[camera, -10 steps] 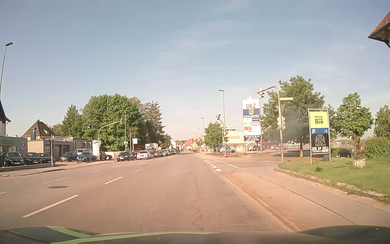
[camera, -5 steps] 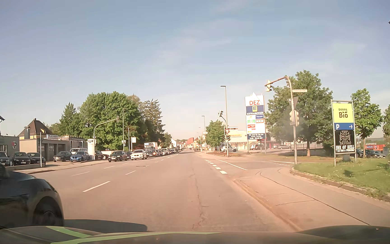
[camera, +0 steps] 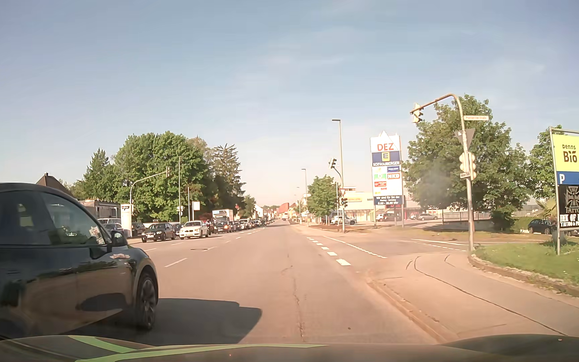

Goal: Follow the waypoints while adhering to traffic rules and regulations

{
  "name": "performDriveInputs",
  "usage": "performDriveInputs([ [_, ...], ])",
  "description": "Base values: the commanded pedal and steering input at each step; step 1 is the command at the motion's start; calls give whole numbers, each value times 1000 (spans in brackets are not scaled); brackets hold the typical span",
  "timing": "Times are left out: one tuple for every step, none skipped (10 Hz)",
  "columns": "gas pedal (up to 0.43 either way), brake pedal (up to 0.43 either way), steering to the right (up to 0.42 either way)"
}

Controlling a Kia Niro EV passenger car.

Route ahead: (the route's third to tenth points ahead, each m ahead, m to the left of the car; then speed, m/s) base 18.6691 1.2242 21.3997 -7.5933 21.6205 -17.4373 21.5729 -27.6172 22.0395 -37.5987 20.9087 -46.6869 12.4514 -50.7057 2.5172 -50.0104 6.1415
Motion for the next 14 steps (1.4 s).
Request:
performDriveInputs([
  [0,0,-8],
  [0,0,-8],
  [0,0,-8],
  [0,0,-9],
  [0,0,-9],
  [0,0,-6],
  [0,0,-1],
  [0,0,7],
  [0,0,18],
  [0,12,35],
  [0,24,59],
  [0,24,79],
  [0,18,104],
  [0,24,135],
])
